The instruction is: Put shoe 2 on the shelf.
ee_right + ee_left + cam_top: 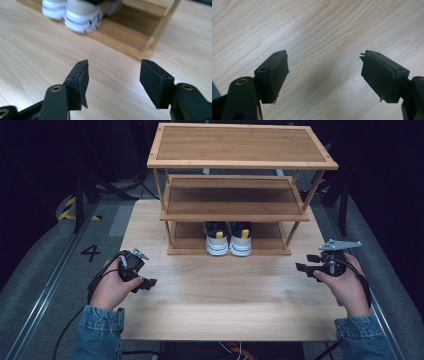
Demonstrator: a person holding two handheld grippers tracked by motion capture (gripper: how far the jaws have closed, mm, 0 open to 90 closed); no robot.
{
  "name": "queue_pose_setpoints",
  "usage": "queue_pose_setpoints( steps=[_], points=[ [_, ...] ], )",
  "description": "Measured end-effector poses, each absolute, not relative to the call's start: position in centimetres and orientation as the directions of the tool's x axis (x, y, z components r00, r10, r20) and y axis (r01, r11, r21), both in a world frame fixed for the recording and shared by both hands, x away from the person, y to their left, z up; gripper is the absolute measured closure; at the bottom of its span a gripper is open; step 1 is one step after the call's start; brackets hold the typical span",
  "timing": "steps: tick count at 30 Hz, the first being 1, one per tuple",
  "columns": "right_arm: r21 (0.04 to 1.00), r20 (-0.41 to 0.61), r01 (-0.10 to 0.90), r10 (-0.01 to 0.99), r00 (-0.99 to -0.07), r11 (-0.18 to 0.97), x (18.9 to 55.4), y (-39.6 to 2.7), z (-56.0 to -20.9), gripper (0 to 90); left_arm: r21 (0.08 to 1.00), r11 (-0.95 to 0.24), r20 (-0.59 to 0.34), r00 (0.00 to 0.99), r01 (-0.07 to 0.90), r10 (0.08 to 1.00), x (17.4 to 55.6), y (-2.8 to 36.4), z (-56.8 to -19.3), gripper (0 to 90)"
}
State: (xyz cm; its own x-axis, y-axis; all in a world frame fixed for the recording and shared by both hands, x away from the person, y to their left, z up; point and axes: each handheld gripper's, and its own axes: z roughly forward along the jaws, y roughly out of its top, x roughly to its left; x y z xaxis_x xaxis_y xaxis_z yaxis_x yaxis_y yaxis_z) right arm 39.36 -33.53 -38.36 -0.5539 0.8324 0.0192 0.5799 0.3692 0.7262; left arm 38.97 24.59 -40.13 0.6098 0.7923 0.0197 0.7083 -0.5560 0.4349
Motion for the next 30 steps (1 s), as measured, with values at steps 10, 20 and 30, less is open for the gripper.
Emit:
queue_pose_setpoints(
  steps=[10,20,30],
  points=[
    [0.638,0.036,0.653,0.831,-0.555,0.409,39.6,-35.3,-41.5,35.9,0.421,-0.518,0.005,0.569,0.744,0.822,39.5,25.3,-41.5,21.7],
    [0.642,0.021,0.665,0.859,-0.511,0.380,39.8,-38.2,-45.8,36.3,0.414,-0.512,-0.002,0.563,0.752,0.826,40.0,25.0,-42.4,21.3],
    [0.719,-0.015,0.606,0.879,-0.476,0.340,40.2,-38.3,-47.6,32.1,0.444,-0.461,-0.017,0.521,0.769,0.853,40.4,24.9,-43.2,20.9]
  ],
)
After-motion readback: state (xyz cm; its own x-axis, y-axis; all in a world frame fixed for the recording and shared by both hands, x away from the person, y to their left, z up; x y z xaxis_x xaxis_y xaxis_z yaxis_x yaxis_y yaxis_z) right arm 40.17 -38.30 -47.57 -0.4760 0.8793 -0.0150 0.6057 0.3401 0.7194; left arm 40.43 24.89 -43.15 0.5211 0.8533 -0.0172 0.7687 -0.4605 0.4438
